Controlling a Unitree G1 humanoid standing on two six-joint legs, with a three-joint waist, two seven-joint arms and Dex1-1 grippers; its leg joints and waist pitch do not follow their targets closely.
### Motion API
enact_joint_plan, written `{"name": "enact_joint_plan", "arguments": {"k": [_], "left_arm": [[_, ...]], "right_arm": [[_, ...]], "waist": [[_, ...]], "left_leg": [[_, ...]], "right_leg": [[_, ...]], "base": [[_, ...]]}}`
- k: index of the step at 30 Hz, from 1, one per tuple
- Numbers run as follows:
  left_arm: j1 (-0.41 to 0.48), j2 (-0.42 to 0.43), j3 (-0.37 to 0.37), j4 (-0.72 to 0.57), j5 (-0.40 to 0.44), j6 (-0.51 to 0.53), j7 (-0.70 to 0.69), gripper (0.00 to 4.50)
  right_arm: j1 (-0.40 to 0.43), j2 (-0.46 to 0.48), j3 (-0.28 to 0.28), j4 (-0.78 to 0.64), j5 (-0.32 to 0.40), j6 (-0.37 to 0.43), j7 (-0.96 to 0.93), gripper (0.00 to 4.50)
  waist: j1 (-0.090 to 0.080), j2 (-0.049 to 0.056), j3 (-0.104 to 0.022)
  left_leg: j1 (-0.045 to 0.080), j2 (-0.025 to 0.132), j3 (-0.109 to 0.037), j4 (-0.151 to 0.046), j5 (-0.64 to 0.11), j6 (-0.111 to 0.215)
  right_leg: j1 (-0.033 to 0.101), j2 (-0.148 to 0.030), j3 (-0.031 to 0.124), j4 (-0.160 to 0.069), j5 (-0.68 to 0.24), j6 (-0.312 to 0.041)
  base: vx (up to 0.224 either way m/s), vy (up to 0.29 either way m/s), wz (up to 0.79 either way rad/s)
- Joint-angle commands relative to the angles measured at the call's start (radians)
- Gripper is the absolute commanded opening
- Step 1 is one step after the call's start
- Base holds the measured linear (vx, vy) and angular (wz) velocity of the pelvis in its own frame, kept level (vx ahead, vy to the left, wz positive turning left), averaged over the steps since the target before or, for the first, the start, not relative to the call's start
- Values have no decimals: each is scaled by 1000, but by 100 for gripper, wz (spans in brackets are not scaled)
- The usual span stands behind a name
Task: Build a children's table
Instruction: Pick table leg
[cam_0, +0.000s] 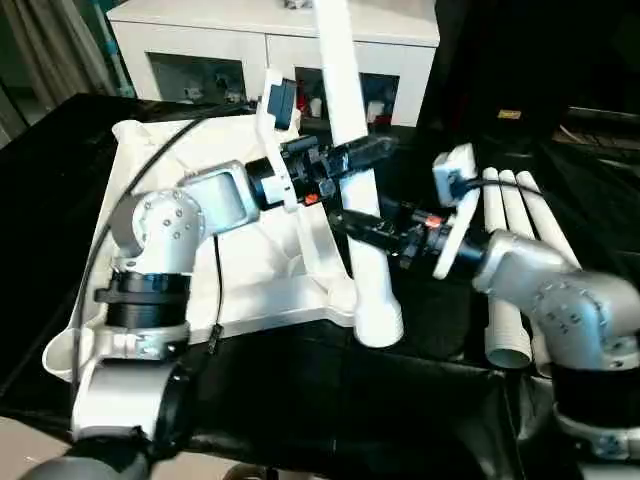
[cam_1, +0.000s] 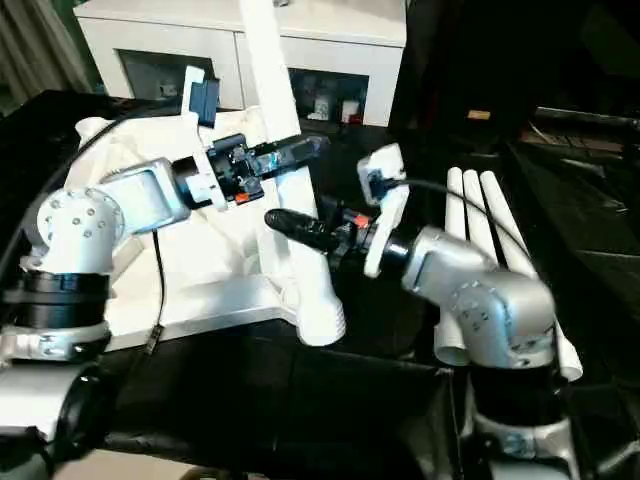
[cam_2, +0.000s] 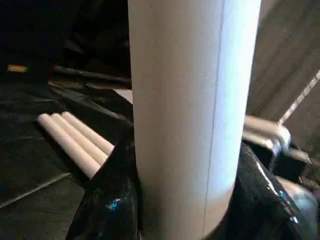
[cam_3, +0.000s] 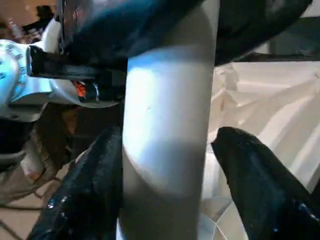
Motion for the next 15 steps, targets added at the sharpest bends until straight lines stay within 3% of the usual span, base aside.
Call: {"name": "enact_joint_plan", "arguments": {"k": [1, 5, 6, 15], "left_arm": [[-35, 19, -16, -26, 6, -10, -43, 176], [-53, 47, -36, -14, 12, -25, -94, 175], [-62, 59, -45, -6, 20, -38, -112, 175], [-66, 83, -72, -5, 27, -54, -187, 175]], "right_arm": [[-10, -28, 3, -18, 11, 15, 24, 304], [-18, -71, 19, -9, 16, 32, 69, 304], [-22, -84, 22, -9, 28, 43, 90, 304], [-20, -106, 58, -3, 45, 64, 126, 304]], "waist": [[0, -5, -74], [2, -6, -74], [1, -11, -74], [3, -10, -76]], "left_leg": [[22, 51, -20, -60, -97, 1], [22, 50, -20, -59, -95, 7], [22, 50, -19, -59, -94, 9], [20, 50, -18, -56, -77, 15]], "right_leg": [[49, -78, 47, -78, -53, -205], [49, -78, 48, -77, -51, -208], [49, -78, 47, -77, -52, -212], [50, -79, 47, -73, -46, -225]], "base": [[0, 0, 0], [0, 0, 0], [0, 0, 0], [0, 0, 0]]}}
